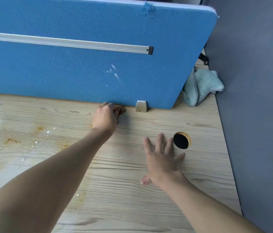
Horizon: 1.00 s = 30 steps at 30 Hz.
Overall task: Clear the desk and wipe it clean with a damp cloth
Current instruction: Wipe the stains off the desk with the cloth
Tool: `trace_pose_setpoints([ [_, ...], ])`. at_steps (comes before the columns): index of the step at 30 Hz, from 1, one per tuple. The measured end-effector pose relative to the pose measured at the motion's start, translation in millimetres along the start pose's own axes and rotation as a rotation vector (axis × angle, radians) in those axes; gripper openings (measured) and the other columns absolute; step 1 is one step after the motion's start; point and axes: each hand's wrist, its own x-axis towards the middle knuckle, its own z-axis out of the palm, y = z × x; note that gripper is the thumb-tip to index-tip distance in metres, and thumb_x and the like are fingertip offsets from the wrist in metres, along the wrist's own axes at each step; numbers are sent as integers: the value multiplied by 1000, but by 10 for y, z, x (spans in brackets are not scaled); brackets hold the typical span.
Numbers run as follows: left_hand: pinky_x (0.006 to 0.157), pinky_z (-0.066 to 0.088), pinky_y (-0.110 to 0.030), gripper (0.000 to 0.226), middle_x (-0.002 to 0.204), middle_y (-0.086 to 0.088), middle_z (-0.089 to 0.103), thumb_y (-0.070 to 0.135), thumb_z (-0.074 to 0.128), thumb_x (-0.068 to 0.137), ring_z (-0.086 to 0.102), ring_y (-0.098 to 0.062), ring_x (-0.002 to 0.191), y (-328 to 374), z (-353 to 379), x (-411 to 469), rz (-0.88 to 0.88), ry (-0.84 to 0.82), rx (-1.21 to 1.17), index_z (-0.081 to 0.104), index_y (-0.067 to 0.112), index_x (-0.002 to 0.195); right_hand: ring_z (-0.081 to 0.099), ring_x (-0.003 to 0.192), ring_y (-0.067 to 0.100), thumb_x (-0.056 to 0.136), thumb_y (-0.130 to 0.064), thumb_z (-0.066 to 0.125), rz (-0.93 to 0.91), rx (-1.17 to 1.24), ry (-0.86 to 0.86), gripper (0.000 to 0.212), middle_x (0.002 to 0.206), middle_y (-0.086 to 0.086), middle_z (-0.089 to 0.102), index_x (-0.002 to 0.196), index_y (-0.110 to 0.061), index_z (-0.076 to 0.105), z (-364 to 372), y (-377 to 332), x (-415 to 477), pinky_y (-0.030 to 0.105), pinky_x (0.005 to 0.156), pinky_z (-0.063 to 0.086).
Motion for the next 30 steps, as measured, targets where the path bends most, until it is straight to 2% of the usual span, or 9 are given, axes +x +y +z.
trace_pose_setpoints([
  [2, 72, 42, -37, 16, 104, -13, 65, 14, 62, 92, 59, -35, 94, 49, -13, -108, 40, -25, -2, 69, 5, 104, -28, 143, 52, 68, -51, 87, 4, -1, -5, 143, 155, 19, -40, 153, -31, -27, -21, -19, -3, 83, 105, 12],
  [5, 76, 50, -40, 18, 105, -11, 64, 11, 62, 93, 58, -33, 96, 70, -15, -311, 115, -83, -43, 69, 5, 109, -27, 143, 53, 68, -51, 88, 10, -5, -19, 143, 155, 20, -40, 153, -31, -26, -43, -29, -10, 82, 106, 13],
  [8, 82, 50, -40, 22, 111, -12, 65, 11, 62, 94, 58, -32, 100, -26, -85, -241, 37, -71, -37, 68, 5, 114, -23, 145, 52, 67, -55, 86, -24, -25, 23, 139, 158, 21, -33, 154, -30, -20, -54, -69, -32, 82, 106, 11],
  [11, 85, 51, -40, 27, 113, -13, 66, 9, 62, 93, 58, -32, 100, -22, -120, -264, 33, -60, -35, 67, 5, 119, -23, 145, 53, 70, -56, 84, -77, 14, 20, 136, 158, 16, -35, 154, -31, -21, -56, -246, -5, 84, 103, 14],
  [15, 82, 50, -40, 21, 108, -10, 64, 13, 63, 93, 58, -31, 99, -94, -97, -448, 120, -120, -38, 68, 5, 112, -23, 143, 56, 68, -48, 88, -28, 7, 5, 140, 157, 18, -36, 154, -31, -21, -56, -386, 51, 85, 101, 18],
  [20, 80, 52, -40, 20, 105, -10, 65, 11, 65, 91, 58, -31, 95, -269, -168, -270, -2, -70, -90, 69, 6, 110, -23, 144, 54, 70, -47, 87, -24, -11, 14, 138, 158, 17, -36, 155, -31, -21, -56, -354, 23, 84, 103, 17],
  [24, 74, 47, -34, 10, 99, -9, 63, 12, 67, 90, 57, -28, 90, -282, -174, -431, 92, -117, -53, 67, 5, 97, -23, 144, 54, 69, -46, 88, -25, 7, 1, 138, 158, 16, -37, 155, -32, -20, -80, -370, 35, 84, 102, 17],
  [30, 76, 46, -35, 18, 106, -11, 64, 13, 66, 91, 57, -32, 98, -293, -214, -373, -1, -63, -63, 68, 5, 107, -24, 145, 52, 69, -46, 88, -11, 3, 2, 139, 158, 14, -37, 154, -35, -21, -85, -374, 30, 83, 104, 16],
])
